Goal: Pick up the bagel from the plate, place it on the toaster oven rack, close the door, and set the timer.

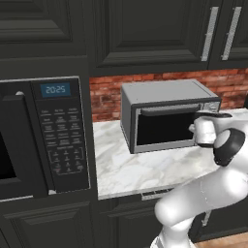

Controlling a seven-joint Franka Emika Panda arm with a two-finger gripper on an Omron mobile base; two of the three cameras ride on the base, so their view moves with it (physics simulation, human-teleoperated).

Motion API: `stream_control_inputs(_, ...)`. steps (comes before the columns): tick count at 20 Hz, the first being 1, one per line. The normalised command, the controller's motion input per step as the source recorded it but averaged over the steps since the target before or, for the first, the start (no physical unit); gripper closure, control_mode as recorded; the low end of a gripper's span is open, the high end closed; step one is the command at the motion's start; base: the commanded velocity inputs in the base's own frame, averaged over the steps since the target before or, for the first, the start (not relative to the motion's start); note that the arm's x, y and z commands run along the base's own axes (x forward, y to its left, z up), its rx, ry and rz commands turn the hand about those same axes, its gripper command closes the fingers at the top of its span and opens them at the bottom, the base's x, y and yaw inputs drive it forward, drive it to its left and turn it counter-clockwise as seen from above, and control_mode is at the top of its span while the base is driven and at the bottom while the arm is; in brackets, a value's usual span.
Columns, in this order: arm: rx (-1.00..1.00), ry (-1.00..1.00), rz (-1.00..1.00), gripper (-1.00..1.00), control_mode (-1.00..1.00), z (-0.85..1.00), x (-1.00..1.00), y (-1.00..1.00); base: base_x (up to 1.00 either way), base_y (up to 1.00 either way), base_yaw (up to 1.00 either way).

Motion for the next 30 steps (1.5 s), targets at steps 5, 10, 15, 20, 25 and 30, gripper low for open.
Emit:
stream_control_inputs(5, 0.00, 0.01, -0.06, 1.00, -1.00, 0.00, 0.27, -0.22, 0.00, 0.00, 0.00)
stream_control_inputs(10, 0.00, 0.05, 0.00, 1.00, -1.00, 0.00, -0.30, -0.35, 0.00, 0.00, 0.00)
stream_control_inputs(15, 0.07, 0.11, 0.00, 1.00, -1.00, 0.31, -0.39, -0.50, 0.00, 0.00, 0.00)
stream_control_inputs(20, 0.07, 0.20, 0.00, 1.00, -1.00, 0.34, 0.06, -0.37, 0.00, 0.00, 0.00)
stream_control_inputs(25, 0.02, 0.22, 0.00, 1.00, -1.00, 0.05, 0.36, -0.36, 0.00, 0.00, 0.00)
stream_control_inputs(30, 0.01, 0.13, 0.00, 1.00, -1.00, -0.01, 0.28, -0.32, 0.00, 0.00, 0.00)
